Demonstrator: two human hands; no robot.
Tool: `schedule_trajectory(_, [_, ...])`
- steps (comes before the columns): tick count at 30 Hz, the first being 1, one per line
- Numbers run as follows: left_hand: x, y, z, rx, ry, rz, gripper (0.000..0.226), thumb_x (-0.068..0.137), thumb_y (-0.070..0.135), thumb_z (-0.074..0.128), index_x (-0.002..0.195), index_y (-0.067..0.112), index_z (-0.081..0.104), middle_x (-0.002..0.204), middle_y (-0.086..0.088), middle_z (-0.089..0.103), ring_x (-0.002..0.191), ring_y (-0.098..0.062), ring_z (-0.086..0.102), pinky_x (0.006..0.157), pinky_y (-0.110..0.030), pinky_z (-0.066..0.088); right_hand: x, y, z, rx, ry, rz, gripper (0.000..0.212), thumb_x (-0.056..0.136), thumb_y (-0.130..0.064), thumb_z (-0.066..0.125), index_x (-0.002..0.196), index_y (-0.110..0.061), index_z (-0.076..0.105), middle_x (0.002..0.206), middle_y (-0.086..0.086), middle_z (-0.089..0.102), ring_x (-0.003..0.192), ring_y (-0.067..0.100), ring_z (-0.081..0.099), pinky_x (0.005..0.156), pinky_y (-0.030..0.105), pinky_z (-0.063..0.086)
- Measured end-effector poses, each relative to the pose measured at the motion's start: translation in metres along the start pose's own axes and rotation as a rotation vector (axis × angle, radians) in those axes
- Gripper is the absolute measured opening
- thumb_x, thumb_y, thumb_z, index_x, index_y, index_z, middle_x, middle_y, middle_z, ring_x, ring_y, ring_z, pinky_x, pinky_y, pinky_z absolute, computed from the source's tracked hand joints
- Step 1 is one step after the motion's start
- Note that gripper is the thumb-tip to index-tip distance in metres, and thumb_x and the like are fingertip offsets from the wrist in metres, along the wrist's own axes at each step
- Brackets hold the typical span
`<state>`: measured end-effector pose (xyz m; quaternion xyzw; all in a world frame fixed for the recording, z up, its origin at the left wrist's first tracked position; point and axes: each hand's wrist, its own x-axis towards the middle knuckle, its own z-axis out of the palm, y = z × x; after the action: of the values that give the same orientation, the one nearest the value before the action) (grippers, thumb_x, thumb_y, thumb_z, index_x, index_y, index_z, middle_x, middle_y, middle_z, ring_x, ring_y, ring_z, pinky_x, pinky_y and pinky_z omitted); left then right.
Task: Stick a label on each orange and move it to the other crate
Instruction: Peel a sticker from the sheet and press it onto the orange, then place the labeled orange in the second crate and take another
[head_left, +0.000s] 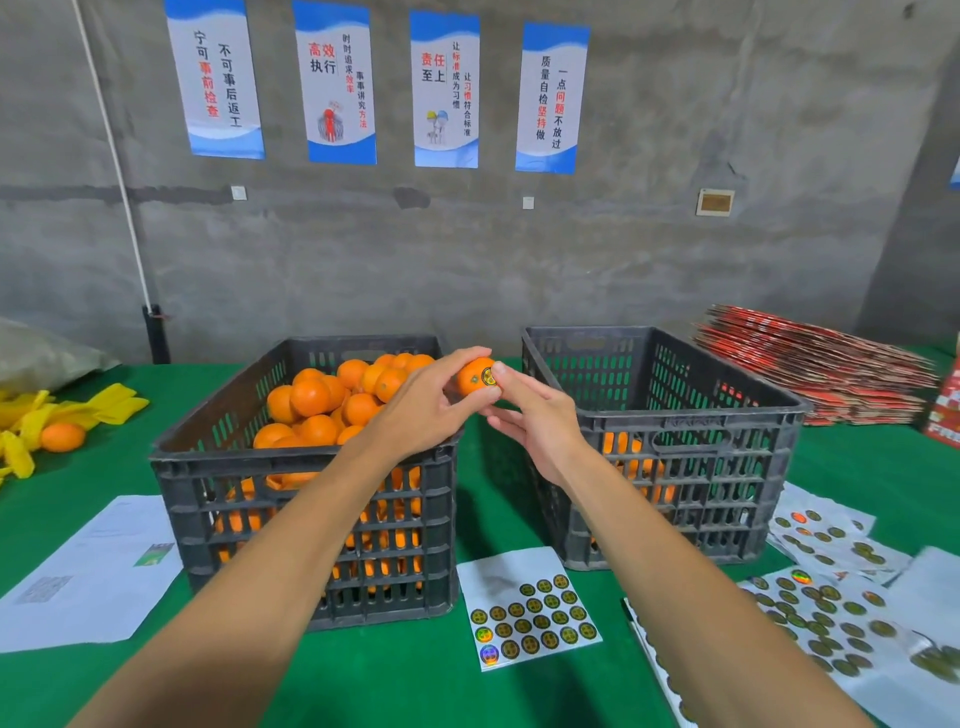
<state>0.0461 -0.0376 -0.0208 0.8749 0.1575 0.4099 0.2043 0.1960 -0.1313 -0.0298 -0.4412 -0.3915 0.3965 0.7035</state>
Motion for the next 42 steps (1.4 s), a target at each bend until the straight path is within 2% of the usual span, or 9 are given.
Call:
schedule_trajectory(8, [0.001,-0.003,-0.005,-0.119,0.006,-0.084,0.044,0.106,0.037,0.053,0.149,0.025,0.054,0.121,0.005,0.071,0.086,0.001,0.071,0.068,-0.016,0.055,-0.002,0.005,0.010,-0.077,-0.012,-0.091,0.039,0.096,-0.033,0.069,0.130,-0.013,0.068,0.115,0.008,0.076,0.100,0.027,0.075,0.093,0.040,0.060])
schedule_trajectory(14, [0.002,-0.011,-0.002,-0.040,-0.081,-0.103,0.049,0.110,0.044,0.037,0.155,0.024,0.044,0.112,0.020,0.067,0.093,0.010,0.065,0.075,-0.007,0.050,0.007,-0.011,-0.014,-0.214,-0.091,-0.052,0.040,0.089,-0.023,0.079,0.126,-0.010,0.068,0.117,0.013,0.074,0.096,0.027,0.076,0.085,0.036,0.062])
schedule_trajectory(17, [0.011,-0.021,-0.005,-0.130,-0.018,-0.240,0.055,0.109,0.046,0.040,0.158,0.021,0.038,0.149,0.006,0.052,0.123,0.002,0.058,0.099,-0.012,0.044,0.017,-0.026,-0.033,-0.430,0.057,-0.197,0.042,0.086,-0.024,0.082,0.123,-0.007,0.070,0.111,0.010,0.075,0.087,0.019,0.075,0.073,0.025,0.060])
schedule_trajectory(20, [0.018,-0.038,-0.011,0.003,0.053,-0.540,0.057,0.107,0.033,0.053,0.156,0.010,0.036,0.157,-0.009,0.044,0.142,-0.026,0.046,0.113,-0.035,0.040,0.029,-0.041,-0.068,-0.918,0.334,-0.306,0.057,0.088,-0.040,0.079,0.134,-0.011,0.063,0.126,0.008,0.067,0.109,0.026,0.066,0.098,0.042,0.053])
schedule_trajectory(24, [0.021,-0.053,-0.010,0.303,-0.339,-0.823,0.066,0.101,0.037,0.061,0.154,0.004,0.036,0.157,-0.016,0.042,0.140,-0.034,0.045,0.103,-0.037,0.041,0.024,-0.042,-0.107,-1.287,0.413,-0.203,0.049,0.095,-0.044,0.069,0.133,-0.014,0.063,0.129,0.010,0.064,0.119,0.034,0.060,0.100,0.048,0.048])
schedule_trajectory(29, [0.029,-0.066,-0.012,0.472,-0.675,-0.828,0.059,0.100,0.032,0.055,0.155,0.019,0.040,0.162,-0.009,0.035,0.142,-0.031,0.041,0.112,-0.041,0.037,0.035,-0.040,-0.119,-1.294,0.428,-0.143,0.020,0.102,-0.014,0.056,0.107,-0.012,0.075,0.104,0.011,0.076,0.098,0.030,0.072,0.089,0.041,0.059])
schedule_trajectory(33, [0.025,-0.084,-0.017,0.403,-0.636,-0.835,0.063,0.097,0.026,0.064,0.156,0.027,0.040,0.164,-0.010,0.032,0.142,-0.033,0.042,0.115,-0.042,0.039,0.036,-0.036,-0.120,-1.293,0.439,-0.187,0.022,0.103,-0.010,0.053,0.113,-0.007,0.073,0.106,0.013,0.075,0.099,0.030,0.072,0.089,0.040,0.058])
schedule_trajectory(38, [0.028,-0.072,-0.010,0.526,-0.586,-0.688,0.048,0.095,0.011,0.066,0.140,0.016,0.049,0.139,-0.019,0.052,0.110,-0.031,0.052,0.087,-0.036,0.045,0.020,-0.027,-0.114,-1.177,0.426,-0.347,0.024,0.102,-0.011,0.054,0.117,-0.005,0.071,0.110,0.009,0.073,0.101,0.023,0.068,0.095,0.040,0.055])
schedule_trajectory(42, [0.024,-0.050,-0.014,0.558,-0.112,-0.525,0.067,0.086,0.026,0.082,0.140,0.015,0.044,0.133,-0.023,0.046,0.118,-0.044,0.053,0.092,-0.047,0.047,-0.001,-0.004,-0.103,-0.981,0.413,-0.558,0.017,0.100,-0.014,0.059,0.109,-0.010,0.073,0.101,0.001,0.071,0.092,0.015,0.066,0.089,0.038,0.055])
